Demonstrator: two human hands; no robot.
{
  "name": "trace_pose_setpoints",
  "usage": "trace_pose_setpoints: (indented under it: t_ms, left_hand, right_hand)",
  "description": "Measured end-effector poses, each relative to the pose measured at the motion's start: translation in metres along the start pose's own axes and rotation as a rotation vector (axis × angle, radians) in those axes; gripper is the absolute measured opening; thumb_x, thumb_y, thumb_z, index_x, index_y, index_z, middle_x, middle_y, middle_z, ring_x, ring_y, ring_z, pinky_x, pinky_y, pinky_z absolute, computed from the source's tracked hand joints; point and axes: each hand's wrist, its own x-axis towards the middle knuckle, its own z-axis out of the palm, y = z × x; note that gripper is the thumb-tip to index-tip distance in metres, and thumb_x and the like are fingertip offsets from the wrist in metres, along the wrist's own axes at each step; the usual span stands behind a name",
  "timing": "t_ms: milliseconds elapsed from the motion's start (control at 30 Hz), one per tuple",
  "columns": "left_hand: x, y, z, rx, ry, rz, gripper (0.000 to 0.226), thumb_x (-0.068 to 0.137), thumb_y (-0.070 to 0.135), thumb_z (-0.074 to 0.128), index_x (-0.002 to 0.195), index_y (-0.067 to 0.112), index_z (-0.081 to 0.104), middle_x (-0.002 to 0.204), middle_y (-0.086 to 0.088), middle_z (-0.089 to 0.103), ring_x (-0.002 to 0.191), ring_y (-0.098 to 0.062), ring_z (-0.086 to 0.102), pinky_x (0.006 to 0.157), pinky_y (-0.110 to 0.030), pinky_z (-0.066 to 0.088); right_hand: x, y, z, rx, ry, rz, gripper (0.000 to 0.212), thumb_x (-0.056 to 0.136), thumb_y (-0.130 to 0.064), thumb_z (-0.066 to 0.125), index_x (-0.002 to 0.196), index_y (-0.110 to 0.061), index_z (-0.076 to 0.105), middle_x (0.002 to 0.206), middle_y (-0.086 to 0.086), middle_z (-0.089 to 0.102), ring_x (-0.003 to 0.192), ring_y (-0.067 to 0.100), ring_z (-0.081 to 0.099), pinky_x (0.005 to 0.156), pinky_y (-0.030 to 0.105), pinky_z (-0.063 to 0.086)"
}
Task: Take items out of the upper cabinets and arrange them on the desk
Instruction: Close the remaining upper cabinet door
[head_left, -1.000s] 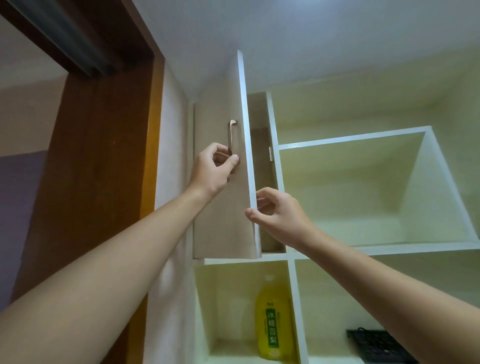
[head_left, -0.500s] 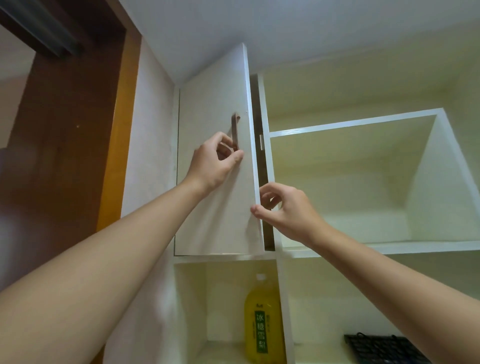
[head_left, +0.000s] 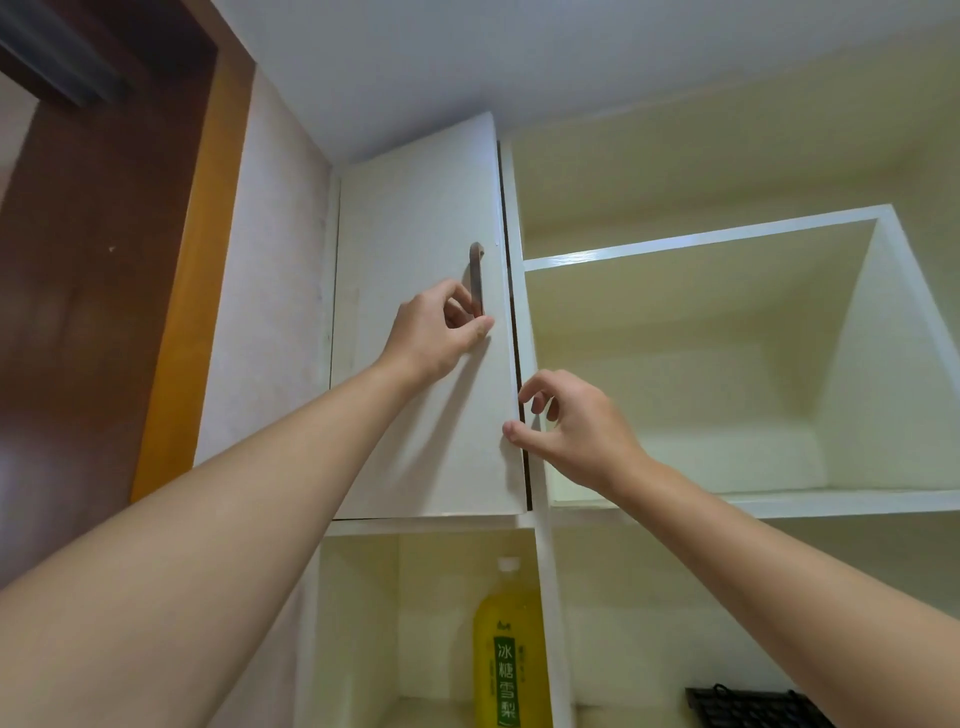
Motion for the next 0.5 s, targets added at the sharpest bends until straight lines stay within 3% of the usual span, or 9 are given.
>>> trace_pose_setpoints:
  t_ms: [333,500]
  left_hand:
    - [0.007,-0.005,0.022,0.086,-0.012,-0.031,0.024,0.085,0.035,0.076,0.086,0.020,0.058,0.081,0.001,0.071,0.080,-0.019,0.067,0.074,-0.035,0.053]
    - [0.007,-0.006,0.024,0.081,0.000,-0.049,0.024,0.085,0.036,0.076,0.086,0.019,0.059,0.081,0.001,0.071,0.079,-0.018,0.067,0.074,-0.034,0.052]
  right_hand:
    - [0.003,0.018,0.008,-0.102,0.000,-0.065,0.026,0.084,-0.041,0.070,0.100,-0.029,0.054,0.090,-0.011,0.049,0.084,0.009,0.047,0.074,0.037,0.049]
    - [0.002,0.019,0.014,-0.056,0.008,-0.033,0.026,0.086,-0.039,0.070,0.103,-0.030,0.051,0.088,-0.016,0.044,0.080,-0.008,0.044,0.066,0.029,0.042]
